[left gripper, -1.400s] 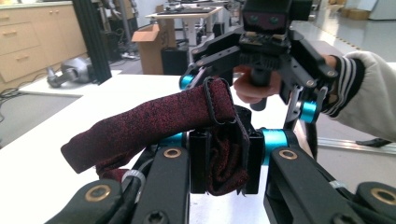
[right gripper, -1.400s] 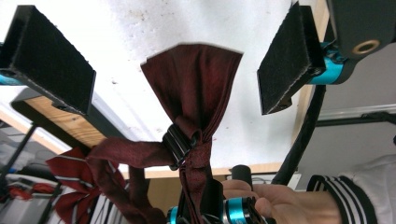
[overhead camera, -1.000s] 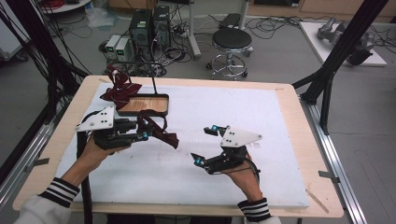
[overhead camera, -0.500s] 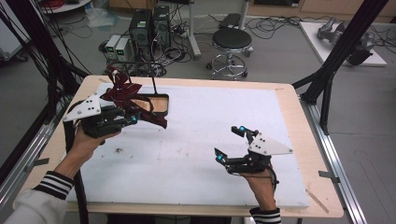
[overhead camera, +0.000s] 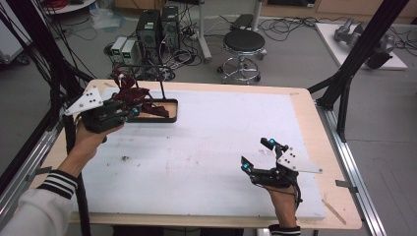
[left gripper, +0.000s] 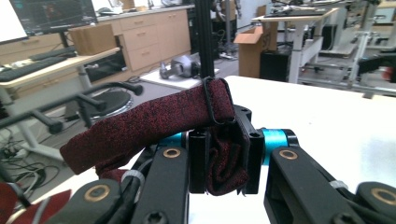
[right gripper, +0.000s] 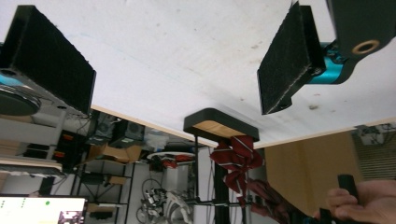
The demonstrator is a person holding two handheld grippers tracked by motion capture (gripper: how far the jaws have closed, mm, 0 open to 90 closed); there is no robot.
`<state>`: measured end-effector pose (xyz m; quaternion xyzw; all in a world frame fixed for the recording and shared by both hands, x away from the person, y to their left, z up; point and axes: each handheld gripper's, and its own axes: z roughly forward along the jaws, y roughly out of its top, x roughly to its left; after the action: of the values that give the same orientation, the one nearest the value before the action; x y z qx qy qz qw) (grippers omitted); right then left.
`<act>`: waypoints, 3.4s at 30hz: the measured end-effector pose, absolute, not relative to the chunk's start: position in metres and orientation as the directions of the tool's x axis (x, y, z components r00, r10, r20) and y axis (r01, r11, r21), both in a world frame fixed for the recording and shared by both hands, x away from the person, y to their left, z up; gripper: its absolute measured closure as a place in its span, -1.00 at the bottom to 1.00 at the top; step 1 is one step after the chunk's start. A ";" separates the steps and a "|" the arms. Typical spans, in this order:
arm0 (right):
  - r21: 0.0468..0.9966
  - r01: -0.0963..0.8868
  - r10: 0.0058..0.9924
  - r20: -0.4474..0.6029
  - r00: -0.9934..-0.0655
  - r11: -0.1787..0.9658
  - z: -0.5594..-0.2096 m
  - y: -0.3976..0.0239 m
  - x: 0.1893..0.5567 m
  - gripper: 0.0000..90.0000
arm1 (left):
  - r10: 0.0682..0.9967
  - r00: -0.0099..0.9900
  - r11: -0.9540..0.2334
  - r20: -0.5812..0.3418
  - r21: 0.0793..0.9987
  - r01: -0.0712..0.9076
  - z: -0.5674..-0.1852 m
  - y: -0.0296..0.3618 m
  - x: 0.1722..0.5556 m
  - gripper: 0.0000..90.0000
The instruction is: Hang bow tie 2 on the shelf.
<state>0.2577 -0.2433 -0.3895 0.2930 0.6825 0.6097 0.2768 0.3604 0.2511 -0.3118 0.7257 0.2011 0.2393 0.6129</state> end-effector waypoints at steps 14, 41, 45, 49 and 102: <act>0.993 0.085 0.777 -0.008 -0.630 0.079 -0.399 -0.253 0.254 -0.76 | 0.667 0.735 -0.176 0.121 0.984 -0.002 -0.305 0.263 0.386 0.73; 0.994 0.089 0.790 0.008 -0.613 0.060 -0.402 -0.263 0.253 -0.76 | 0.688 0.716 -0.192 0.121 0.981 0.019 -0.309 0.250 0.432 0.73; 0.994 0.086 0.788 0.004 -0.616 0.062 -0.401 -0.262 0.253 -0.76 | 0.694 0.711 -0.188 0.113 0.982 0.027 -0.312 0.251 0.436 0.73; 0.994 0.087 0.790 0.006 -0.614 0.060 -0.401 -0.262 0.252 -0.76 | 0.697 0.709 -0.194 0.104 0.980 0.047 -0.316 0.250 0.439 0.73; 0.995 0.088 0.779 0.018 -0.627 0.048 -0.408 -0.256 0.255 -0.76 | 0.866 0.500 -0.157 -0.010 0.944 0.291 -0.378 0.234 0.460 0.72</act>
<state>0.2555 -0.2565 -0.4084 0.3255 0.6658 0.6084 0.2840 0.4598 0.2338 -0.3776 0.7049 0.4106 0.2856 0.5030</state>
